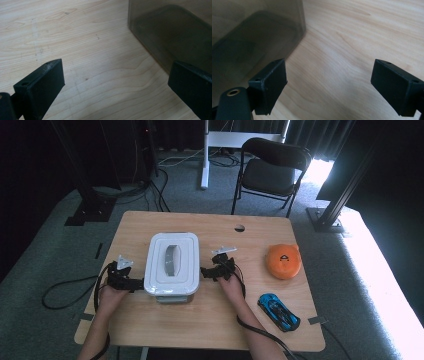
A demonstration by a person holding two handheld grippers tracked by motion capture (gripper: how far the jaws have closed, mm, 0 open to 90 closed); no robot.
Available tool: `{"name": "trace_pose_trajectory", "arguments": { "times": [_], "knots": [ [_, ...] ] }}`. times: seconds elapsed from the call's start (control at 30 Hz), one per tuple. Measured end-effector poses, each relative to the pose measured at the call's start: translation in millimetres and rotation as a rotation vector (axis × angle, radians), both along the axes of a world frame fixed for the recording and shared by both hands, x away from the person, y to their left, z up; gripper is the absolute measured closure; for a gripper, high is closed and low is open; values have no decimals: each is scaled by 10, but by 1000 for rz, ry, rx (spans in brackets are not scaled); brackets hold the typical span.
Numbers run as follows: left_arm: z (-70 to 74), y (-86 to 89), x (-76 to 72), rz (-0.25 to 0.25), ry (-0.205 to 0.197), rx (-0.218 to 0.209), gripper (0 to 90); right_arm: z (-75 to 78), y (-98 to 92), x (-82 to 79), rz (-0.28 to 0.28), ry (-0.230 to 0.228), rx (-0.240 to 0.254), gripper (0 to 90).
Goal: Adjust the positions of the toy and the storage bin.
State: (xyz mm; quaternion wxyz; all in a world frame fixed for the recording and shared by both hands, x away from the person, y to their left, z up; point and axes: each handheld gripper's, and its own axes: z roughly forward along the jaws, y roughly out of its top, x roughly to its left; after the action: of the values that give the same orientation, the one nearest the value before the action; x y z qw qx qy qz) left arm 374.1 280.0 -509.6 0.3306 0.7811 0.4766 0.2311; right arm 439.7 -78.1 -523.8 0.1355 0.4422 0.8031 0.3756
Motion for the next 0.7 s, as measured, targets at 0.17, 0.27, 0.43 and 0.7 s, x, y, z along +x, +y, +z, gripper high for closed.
{"name": "trace_pose_trajectory", "arguments": {
  "times": [0.17,0.27,0.43,0.7],
  "knots": [
    [14,-107,-15,-26,-2,0,10,28,50,31,14,6,15,125],
    [16,-162,-39,-20,-14,17,11,64,97,25,46,21,26,132],
    [-1,-212,-104,-6,-12,7,12,87,95,10,65,8,-11,138],
    [12,-404,-195,-43,-2,28,12,87,-3,4,45,0,-3,169]
  ]
}}
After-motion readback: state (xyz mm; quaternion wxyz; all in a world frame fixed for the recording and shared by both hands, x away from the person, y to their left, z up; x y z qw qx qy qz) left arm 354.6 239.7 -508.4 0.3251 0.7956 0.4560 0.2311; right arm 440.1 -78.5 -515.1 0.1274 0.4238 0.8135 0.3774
